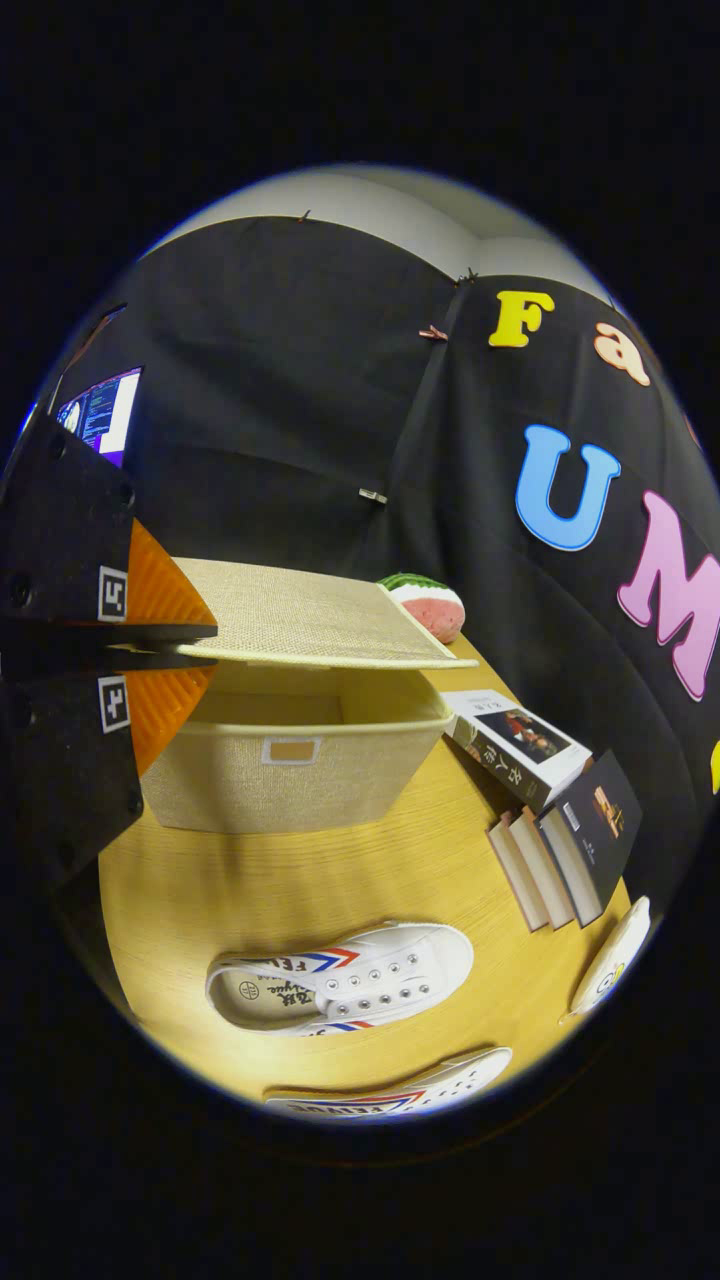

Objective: Open the storage box then place both shoes into the box .Put the left shoe in first, then the right shoe, with the right side of both shoes facing outward in a uniform manner.

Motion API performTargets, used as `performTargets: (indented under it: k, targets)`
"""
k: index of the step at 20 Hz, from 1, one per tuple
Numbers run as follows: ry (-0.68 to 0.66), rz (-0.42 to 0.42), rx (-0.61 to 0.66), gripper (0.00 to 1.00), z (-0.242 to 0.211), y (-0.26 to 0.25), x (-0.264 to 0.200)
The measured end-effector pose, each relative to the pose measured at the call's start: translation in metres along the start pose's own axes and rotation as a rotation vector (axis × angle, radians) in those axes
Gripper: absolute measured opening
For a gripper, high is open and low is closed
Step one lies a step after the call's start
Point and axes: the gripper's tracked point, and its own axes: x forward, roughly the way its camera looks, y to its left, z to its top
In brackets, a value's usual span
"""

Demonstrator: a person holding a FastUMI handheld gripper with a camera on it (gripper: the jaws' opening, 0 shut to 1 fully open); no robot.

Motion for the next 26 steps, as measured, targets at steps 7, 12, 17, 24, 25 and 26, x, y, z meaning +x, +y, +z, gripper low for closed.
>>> performTargets:
  k: [7, 12, 17, 24, 25, 26]
  targets:
    - [-0.005, 0.074, -0.161, 0.05, 0.002, 0.077, 0.008]
    - [0.017, 0.163, -0.210, 0.05, -0.007, 0.137, 0.038]
    - [0.055, 0.230, -0.250, 0.05, -0.031, 0.185, 0.080]
    - [0.130, 0.243, -0.243, 0.05, -0.068, 0.215, 0.144]
    - [0.137, 0.236, -0.250, 0.05, -0.073, 0.215, 0.152]
    - [0.146, 0.227, -0.257, 0.05, -0.077, 0.214, 0.157]
